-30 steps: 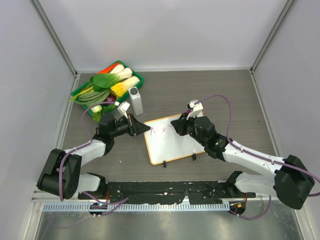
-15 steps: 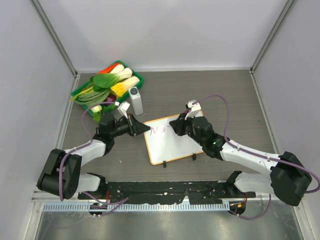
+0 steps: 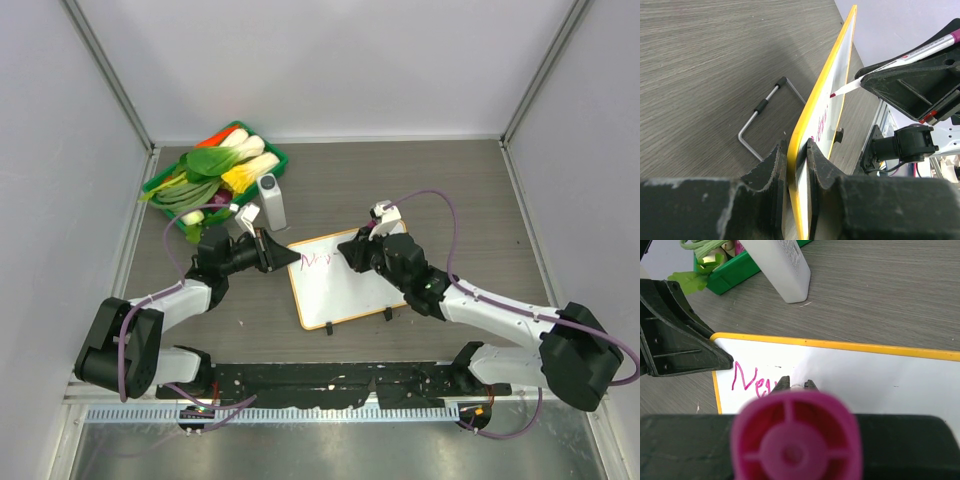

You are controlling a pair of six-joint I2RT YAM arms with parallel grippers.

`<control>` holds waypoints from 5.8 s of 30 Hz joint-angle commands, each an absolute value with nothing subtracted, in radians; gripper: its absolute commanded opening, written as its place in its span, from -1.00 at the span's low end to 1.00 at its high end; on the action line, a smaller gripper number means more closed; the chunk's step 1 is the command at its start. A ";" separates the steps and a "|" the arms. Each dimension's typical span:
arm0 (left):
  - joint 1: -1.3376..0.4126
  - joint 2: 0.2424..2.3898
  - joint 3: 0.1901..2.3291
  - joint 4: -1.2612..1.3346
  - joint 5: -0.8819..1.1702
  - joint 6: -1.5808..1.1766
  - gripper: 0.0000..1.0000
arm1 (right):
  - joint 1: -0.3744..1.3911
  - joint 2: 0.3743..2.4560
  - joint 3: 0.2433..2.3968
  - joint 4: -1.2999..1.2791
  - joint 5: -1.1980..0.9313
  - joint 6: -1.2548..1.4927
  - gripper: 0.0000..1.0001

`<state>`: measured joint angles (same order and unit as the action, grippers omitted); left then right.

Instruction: Write a sentence on the whiteboard

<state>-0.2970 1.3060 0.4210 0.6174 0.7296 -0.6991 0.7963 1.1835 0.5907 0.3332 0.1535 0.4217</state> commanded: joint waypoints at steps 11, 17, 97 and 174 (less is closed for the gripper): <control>-0.307 1.308 0.425 0.569 0.695 -0.623 -1.00 | 0.793 1.147 0.545 0.268 0.179 0.417 -0.98; -0.308 1.307 0.425 0.569 0.693 -0.621 -1.00 | 0.795 1.143 0.561 0.267 0.238 0.419 -0.97; -0.308 1.296 0.423 0.554 0.689 -0.609 -1.00 | 0.758 1.078 0.468 0.236 0.112 0.509 -0.97; -0.310 1.302 0.425 0.543 0.684 -0.601 -1.00 | 0.706 1.112 0.578 0.161 0.141 0.451 -0.97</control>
<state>-0.2993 1.3014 0.4221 0.6064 0.7261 -0.6903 0.7105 1.1305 0.5999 0.2085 0.1081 0.4767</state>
